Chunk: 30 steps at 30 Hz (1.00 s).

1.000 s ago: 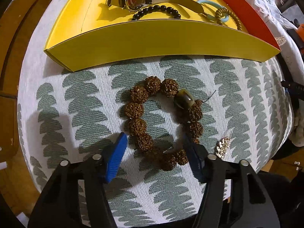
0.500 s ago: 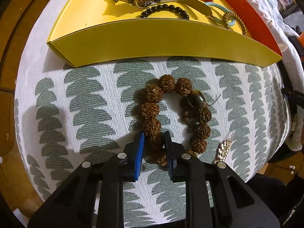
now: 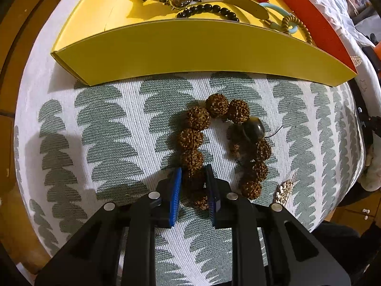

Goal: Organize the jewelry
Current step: 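Grasp the brown bead bracelet with the left tool while the right tool grasps the blue figure clip, then carry the brown bracelet and blue clip into the box and release both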

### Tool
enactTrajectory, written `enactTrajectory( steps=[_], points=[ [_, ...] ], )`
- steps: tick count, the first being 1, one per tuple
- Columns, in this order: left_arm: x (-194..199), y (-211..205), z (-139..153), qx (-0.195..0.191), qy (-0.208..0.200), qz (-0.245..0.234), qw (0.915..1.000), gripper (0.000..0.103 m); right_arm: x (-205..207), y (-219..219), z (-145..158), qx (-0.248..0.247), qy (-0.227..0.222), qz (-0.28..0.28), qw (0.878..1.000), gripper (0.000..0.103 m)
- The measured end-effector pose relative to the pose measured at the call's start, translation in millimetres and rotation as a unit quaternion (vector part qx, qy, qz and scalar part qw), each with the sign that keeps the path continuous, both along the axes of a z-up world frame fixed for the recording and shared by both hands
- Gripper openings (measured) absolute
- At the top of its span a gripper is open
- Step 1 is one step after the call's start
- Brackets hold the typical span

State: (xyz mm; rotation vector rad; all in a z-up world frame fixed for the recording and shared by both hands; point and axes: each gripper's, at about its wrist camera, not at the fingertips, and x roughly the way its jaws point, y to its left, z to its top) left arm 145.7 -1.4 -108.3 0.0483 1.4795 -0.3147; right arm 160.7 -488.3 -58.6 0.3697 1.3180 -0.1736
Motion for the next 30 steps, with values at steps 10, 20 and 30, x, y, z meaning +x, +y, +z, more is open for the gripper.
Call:
enactTrajectory(
  steps=[10,20,30],
  points=[
    [-17.2,-3.3,36.3,-0.031,-0.035,-0.021,0.9987,0.020,-16.9,11.8,37.8,0.010,-0.047,0.019,0.999,0.017],
    [-36.1,-14.2,91.7,-0.082,-0.068,-0.027,0.9940,0.020,-9.0,50.7,72.6,0.027,-0.099,0.053,0.993,0.017],
    [-41.5,-19.6,130.1,-0.132,-0.101,-0.030,0.9857,0.020,2.7,100.2,111.8,0.052,-0.154,0.102,0.981,0.017]
  ],
)
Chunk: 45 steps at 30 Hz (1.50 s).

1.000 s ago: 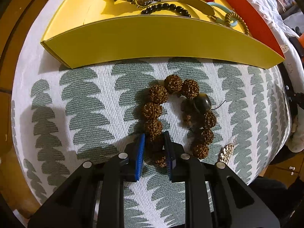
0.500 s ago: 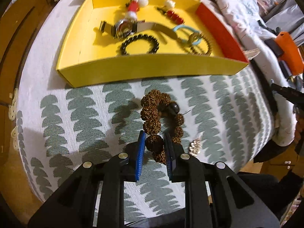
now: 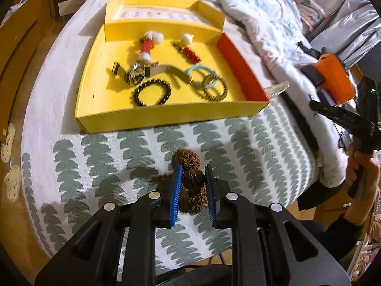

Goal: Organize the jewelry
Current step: 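Carry the brown bracelet and blue clip into the box and release both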

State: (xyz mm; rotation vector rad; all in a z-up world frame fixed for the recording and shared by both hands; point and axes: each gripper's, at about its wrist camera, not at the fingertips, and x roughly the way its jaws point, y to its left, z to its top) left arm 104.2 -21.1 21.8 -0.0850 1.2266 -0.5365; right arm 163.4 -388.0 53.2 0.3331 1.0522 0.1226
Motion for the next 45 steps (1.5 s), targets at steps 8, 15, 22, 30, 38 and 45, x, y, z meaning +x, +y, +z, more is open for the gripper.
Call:
enactTrajectory(
  steps=[8,15,22,30,38,45],
  points=[
    [19.4,5.1,36.7,-0.028,-0.025,0.020,0.9991,0.019,37.2,63.1,13.5,0.011,-0.017,0.068,0.997,0.017],
    [73.4,-9.7,63.2,-0.023,-0.038,0.035,0.9984,0.019,102.1,109.7,-6.6,0.014,0.008,0.099,0.995,0.017],
    [143.4,-33.6,58.9,-0.006,-0.027,0.037,0.9989,0.019,154.2,129.8,-29.4,0.003,0.032,0.098,0.995,0.017],
    [206.0,-62.5,29.7,-0.018,-0.003,0.026,0.9995,0.019,190.6,120.4,-73.2,-0.001,0.072,0.088,0.994,0.017],
    [235.7,-60.8,-34.2,0.016,0.039,0.039,0.9984,0.019,215.4,128.0,-93.7,-0.044,0.090,0.086,0.991,0.017],
    [238.8,-44.6,-61.2,0.040,0.055,0.047,0.9966,0.020,223.9,134.1,-113.5,-0.082,0.117,0.087,0.986,0.018]
  ],
)
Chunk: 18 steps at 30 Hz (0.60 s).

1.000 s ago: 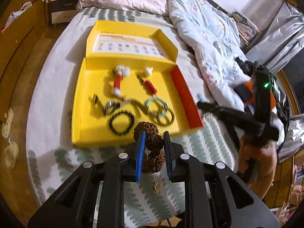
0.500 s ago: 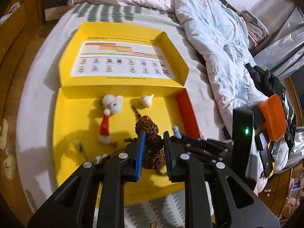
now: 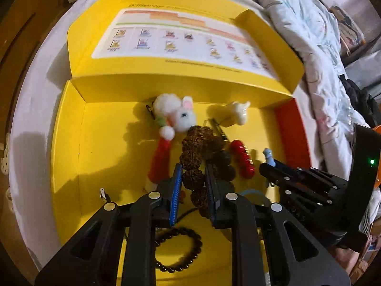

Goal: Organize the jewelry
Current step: 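Carry the brown bracelet and blue clip into the box and release both, then move both tools back over the bed toward the brooch and hair clip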

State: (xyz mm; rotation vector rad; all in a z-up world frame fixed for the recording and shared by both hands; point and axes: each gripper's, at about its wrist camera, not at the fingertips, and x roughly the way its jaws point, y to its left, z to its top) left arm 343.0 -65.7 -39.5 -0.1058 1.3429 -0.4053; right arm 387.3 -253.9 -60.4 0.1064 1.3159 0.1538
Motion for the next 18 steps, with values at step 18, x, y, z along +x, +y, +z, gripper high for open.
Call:
enactTrajectory(
  steps=[18],
  points=[
    [-20.9,32.2,42.1,0.018,-0.079,0.029,0.9963,0.059,-29.2,-20.0,48.3,0.037,-0.064,-0.013,0.997,0.032]
  ],
)
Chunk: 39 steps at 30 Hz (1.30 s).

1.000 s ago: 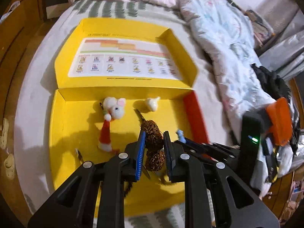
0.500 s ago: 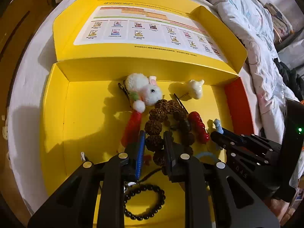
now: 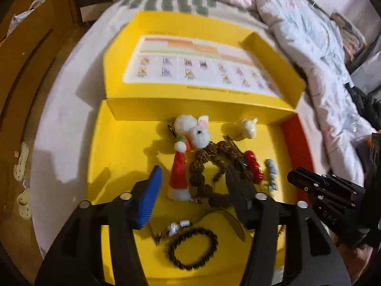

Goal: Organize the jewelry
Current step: 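Move both tools back over the bed toward the brooch and hair clip, then grasp the gold brooch with the left tool while the right tool grasps the pearl hair clip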

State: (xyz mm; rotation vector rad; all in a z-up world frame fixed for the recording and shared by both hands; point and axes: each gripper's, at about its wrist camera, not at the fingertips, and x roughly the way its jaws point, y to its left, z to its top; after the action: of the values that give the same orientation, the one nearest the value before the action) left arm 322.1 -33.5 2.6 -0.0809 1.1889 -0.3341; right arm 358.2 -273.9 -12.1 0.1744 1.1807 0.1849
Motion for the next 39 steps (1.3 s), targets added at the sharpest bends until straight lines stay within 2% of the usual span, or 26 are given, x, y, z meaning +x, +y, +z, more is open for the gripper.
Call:
enactTrajectory(
  steps=[1,3,5,8,10,12,18,21,25,29,33,39],
  points=[
    [-7.4,2.1,7.5,-0.004,-0.008,-0.001,1.0000,0.060,-5.4,-4.9,7.4,0.004,-0.008,-0.002,1.000,0.036],
    [-28.7,7.1,22.9,-0.002,-0.030,-0.001,0.9996,0.070,-18.2,-10.2,25.4,0.006,-0.029,-0.009,1.000,0.052],
    [-56.8,4.2,36.6,0.008,-0.048,-0.014,0.9987,0.071,-32.4,-16.4,40.9,0.006,-0.047,-0.019,0.999,0.061],
    [-96.4,-10.3,44.1,0.025,-0.064,-0.034,0.9971,0.081,-63.5,-35.1,59.5,0.006,-0.063,-0.036,0.997,0.062],
    [-130.1,-14.2,41.2,0.035,-0.072,-0.045,0.9958,0.084,-76.9,-43.2,64.3,0.002,-0.067,-0.042,0.997,0.062],
    [-156.8,-21.3,30.5,0.053,-0.061,-0.061,0.9948,0.084,-93.2,-57.1,69.7,-0.004,-0.071,-0.051,0.996,0.062],
    [-217.2,-38.5,-4.0,0.051,-0.024,-0.103,0.9930,0.084,-135.1,-107.3,60.3,-0.020,-0.059,-0.092,0.994,0.062],
    [-228.4,-43.1,-20.5,0.063,-0.003,-0.105,0.9925,0.084,-143.5,-128.7,50.5,-0.034,-0.047,-0.115,0.992,0.062],
    [-235.6,-46.0,-33.3,0.060,0.021,-0.101,0.9928,0.084,-147.7,-151.8,35.6,-0.022,-0.031,-0.135,0.990,0.062],
    [-241.8,-48.6,-35.4,0.070,0.022,-0.100,0.9922,0.084,-140.4,-154.2,21.3,-0.021,-0.020,-0.138,0.990,0.062],
    [-242.7,-53.7,-46.7,0.056,0.056,-0.113,0.9904,0.084,-127.8,-150.3,6.7,-0.015,-0.014,-0.137,0.990,0.062],
    [-245.1,-62.9,-57.5,0.055,0.076,-0.129,0.9872,0.084,-115.7,-152.6,-11.3,-0.013,-0.004,-0.143,0.990,0.062]
  ],
)
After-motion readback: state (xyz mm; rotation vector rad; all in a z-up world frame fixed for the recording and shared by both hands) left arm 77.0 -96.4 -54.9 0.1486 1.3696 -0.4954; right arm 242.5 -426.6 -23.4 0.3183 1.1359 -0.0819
